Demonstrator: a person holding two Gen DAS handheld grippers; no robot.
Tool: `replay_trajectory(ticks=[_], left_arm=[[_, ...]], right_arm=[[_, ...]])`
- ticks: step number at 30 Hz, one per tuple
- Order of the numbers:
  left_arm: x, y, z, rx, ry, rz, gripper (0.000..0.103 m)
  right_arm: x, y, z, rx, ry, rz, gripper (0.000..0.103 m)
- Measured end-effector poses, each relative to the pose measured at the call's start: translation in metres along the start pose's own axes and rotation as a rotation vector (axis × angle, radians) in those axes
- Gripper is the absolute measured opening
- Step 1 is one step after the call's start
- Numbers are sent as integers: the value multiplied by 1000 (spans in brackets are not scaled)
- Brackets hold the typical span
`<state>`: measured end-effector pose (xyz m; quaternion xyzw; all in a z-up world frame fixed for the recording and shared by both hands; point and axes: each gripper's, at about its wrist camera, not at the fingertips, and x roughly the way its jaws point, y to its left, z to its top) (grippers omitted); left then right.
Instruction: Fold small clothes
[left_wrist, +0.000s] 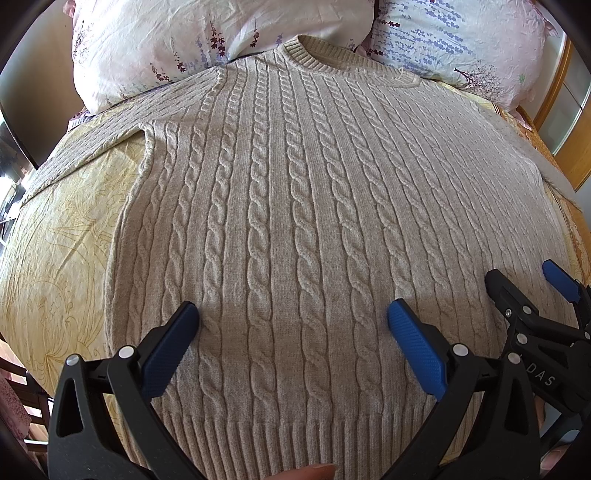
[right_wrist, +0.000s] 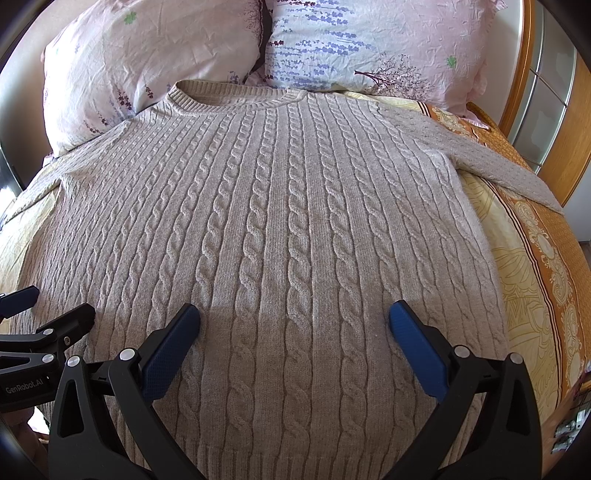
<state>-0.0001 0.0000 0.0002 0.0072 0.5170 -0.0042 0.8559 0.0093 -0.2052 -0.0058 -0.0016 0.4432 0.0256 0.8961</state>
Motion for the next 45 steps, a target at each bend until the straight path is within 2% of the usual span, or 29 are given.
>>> replay_trajectory(ticks=[27, 31, 34, 36, 39, 44, 45], left_arm=[[-2, -1, 0, -4, -6, 18, 101], [0, -1, 13, 31, 15, -5, 101], [-1, 3, 29, 7, -9, -21, 101], [-4, 4, 40, 0, -48, -6, 101], [-2, 2, 56, 14, -98, 53, 101], [15, 0, 73, 26, -129, 117, 101], [19, 1, 75, 22, -125, 113, 101]], right_arm=[[5, 1, 4, -35, 41, 27, 102], [4, -1, 3, -62, 20, 54, 102], [3, -5, 4, -117, 7, 112, 102], [0, -19, 12, -111, 24, 192, 102], [-14, -63, 31, 3, -39, 245, 102], [-21, -180, 70, 330, -136, 174, 102], [-18, -206, 75, 405, -141, 157, 98]])
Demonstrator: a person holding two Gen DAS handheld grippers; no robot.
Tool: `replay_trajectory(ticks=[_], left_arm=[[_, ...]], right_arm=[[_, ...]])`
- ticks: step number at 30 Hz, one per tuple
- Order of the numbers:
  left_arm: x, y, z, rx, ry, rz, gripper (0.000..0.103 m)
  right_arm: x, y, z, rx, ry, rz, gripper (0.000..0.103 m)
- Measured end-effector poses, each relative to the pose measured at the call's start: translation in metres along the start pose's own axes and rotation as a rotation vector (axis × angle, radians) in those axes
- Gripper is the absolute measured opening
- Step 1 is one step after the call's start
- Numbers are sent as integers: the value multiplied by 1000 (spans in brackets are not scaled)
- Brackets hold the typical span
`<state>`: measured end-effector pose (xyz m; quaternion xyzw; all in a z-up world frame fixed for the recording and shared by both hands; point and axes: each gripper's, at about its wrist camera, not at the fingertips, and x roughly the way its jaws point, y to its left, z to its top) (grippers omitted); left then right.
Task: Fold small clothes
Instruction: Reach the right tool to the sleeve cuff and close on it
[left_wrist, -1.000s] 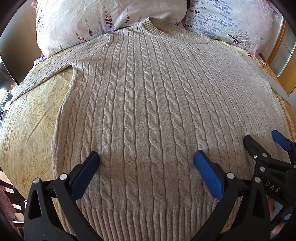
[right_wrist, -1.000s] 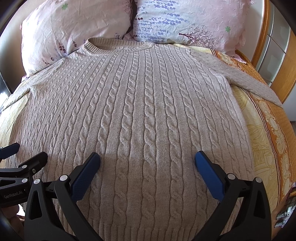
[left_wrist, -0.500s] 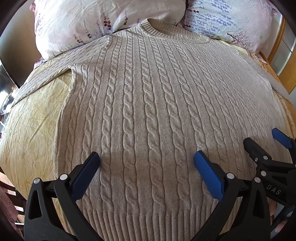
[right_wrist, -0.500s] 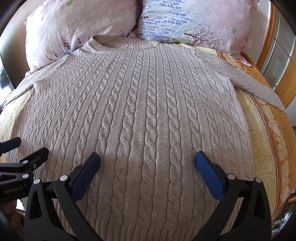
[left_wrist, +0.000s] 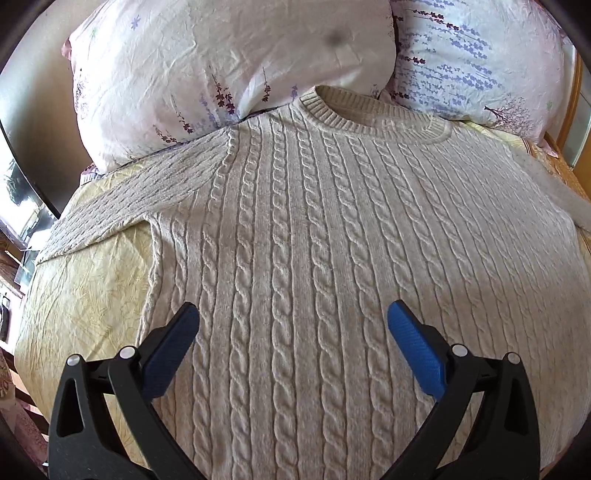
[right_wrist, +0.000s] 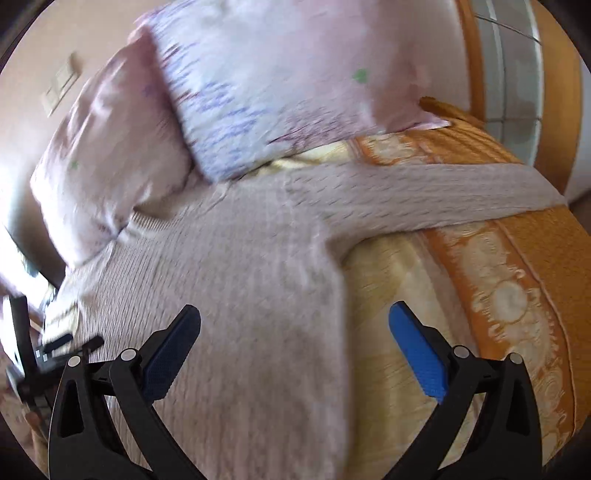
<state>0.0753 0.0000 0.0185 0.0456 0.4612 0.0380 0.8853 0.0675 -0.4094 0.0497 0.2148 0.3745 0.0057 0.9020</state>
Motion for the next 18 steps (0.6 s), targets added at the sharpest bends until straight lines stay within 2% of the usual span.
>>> replay_trajectory(ticks=[1, 4, 7, 10, 14, 18], left_arm=[[4, 1, 0, -6, 6, -15, 101], [17, 7, -3, -41, 46, -73, 101], [19, 9, -5, -58, 39, -80, 101], [20, 8, -5, -53, 40, -83, 101], [21, 9, -5, -54, 41, -89, 101], [21, 9, -5, -54, 41, -89, 101]], right_arm=[[1, -21, 13, 65, -9, -15, 89], [6, -81, 40, 264, -34, -66, 73], [12, -125, 52, 407, -51, -128, 69], [21, -153, 57, 518, -56, -131, 66], [36, -175, 59, 624, -56, -88, 58], [39, -180, 65, 648, -94, -134, 55]])
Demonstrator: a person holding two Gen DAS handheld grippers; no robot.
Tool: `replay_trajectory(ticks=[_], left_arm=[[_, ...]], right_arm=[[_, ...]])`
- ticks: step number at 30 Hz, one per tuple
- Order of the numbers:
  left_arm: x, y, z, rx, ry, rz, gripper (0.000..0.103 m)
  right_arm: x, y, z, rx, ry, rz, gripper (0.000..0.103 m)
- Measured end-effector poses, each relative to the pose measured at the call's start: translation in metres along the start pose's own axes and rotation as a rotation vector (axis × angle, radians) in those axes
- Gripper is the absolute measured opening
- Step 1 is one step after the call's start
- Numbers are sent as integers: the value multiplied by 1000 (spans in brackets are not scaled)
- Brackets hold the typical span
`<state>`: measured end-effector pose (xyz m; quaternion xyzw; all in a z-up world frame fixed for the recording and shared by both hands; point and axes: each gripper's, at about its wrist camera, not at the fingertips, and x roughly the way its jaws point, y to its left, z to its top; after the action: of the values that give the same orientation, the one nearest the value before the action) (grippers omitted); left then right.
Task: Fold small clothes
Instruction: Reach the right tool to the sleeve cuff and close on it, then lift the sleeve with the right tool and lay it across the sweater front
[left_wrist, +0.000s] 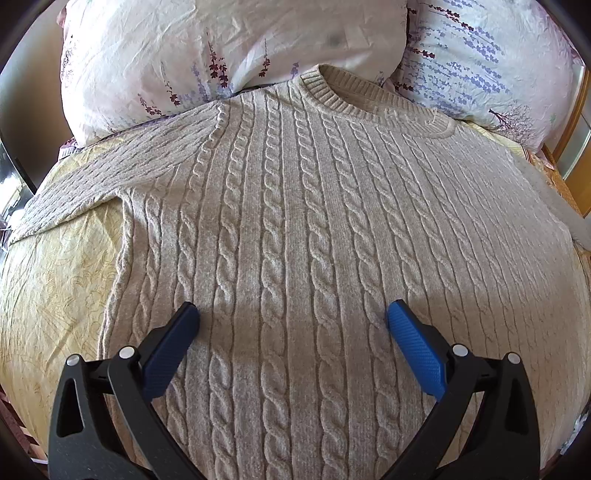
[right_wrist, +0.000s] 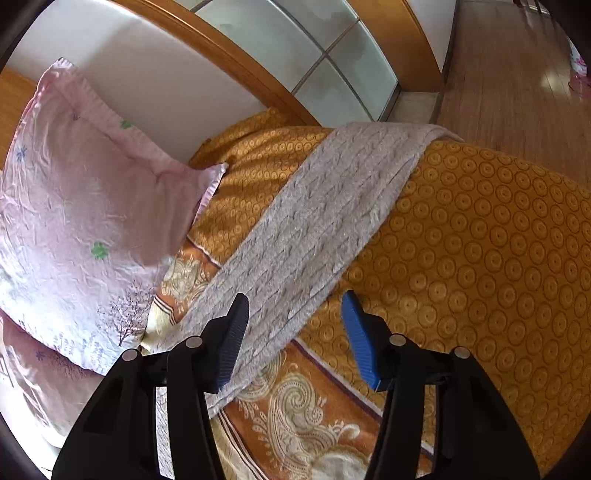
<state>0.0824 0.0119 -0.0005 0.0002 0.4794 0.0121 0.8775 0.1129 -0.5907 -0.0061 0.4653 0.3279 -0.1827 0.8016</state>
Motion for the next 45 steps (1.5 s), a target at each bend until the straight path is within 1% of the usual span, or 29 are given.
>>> replay_trajectory(ticks=[4, 8, 9, 10, 12, 14, 17, 18, 20, 22, 24, 25, 27, 28, 30, 31, 32, 33, 34, 36, 38, 41, 42, 45], left_arm=[[0, 0, 0, 0, 0, 0, 101], [0, 0, 0, 1, 1, -1, 101], [1, 0, 1, 1, 2, -2, 101], [1, 0, 1, 3, 3, -3, 101], [1, 0, 1, 3, 4, -6, 101], [1, 0, 2, 3, 4, -5, 101], [1, 0, 2, 3, 4, -6, 101], [1, 0, 2, 3, 4, -6, 101], [1, 0, 2, 3, 4, -6, 101], [1, 0, 2, 3, 4, -8, 101], [2, -1, 2, 2, 4, -11, 101], [2, -1, 2, 1, 4, -12, 101], [2, -1, 2, 2, 2, -12, 101], [2, -1, 2, 3, 2, -12, 101], [1, -1, 1, 4, 0, -13, 101], [1, -1, 1, 5, -1, -14, 101], [1, -1, 1, 5, -1, -14, 101], [1, -1, 1, 4, -1, -15, 101], [1, -1, 1, 4, -1, -16, 101], [1, -1, 1, 5, -1, -15, 101], [1, -1, 1, 4, -1, -15, 101], [0, -2, 1, 4, -1, -16, 101], [0, -2, 1, 4, -1, -15, 101], [0, -2, 1, 4, -1, -15, 101]], right_arm=[[3, -1, 7, 24, -67, -36, 56], [8, 2, 14, -22, -88, -54, 54], [9, 1, 15, -27, -89, -63, 45], [10, -1, 16, -24, -87, -65, 31], [14, -7, 17, -4, -59, -43, 11], [12, -5, 16, -27, -82, -37, 10], [1, 13, 13, -114, -141, -26, 9], [-4, 20, 12, -138, -155, -8, 9], [-14, 39, 9, -183, -169, 57, 8], [-23, 62, 3, -231, -171, 138, 8], [-32, 87, -8, -282, -151, 247, 3], [-36, 103, -15, -318, -137, 301, 3], [-41, 139, -37, -418, -102, 387, 3], [-43, 153, -49, -470, -78, 406, 3], [-37, 176, -67, -540, -30, 386, 3], [-33, 179, -71, -548, -16, 362, 3], [-28, 178, -72, -538, -11, 311, 5], [-25, 172, -69, -510, -11, 261, 13], [-21, 161, -63, -465, -8, 210, 31], [-18, 134, -47, -383, -18, 130, 52], [-19, 105, -29, -316, -42, 43, 52], [-15, 72, -9, -226, -47, -59, 52], [-11, 65, -4, -206, -36, -81, 52], [4, 58, 2, -181, -19, -94, 52]])
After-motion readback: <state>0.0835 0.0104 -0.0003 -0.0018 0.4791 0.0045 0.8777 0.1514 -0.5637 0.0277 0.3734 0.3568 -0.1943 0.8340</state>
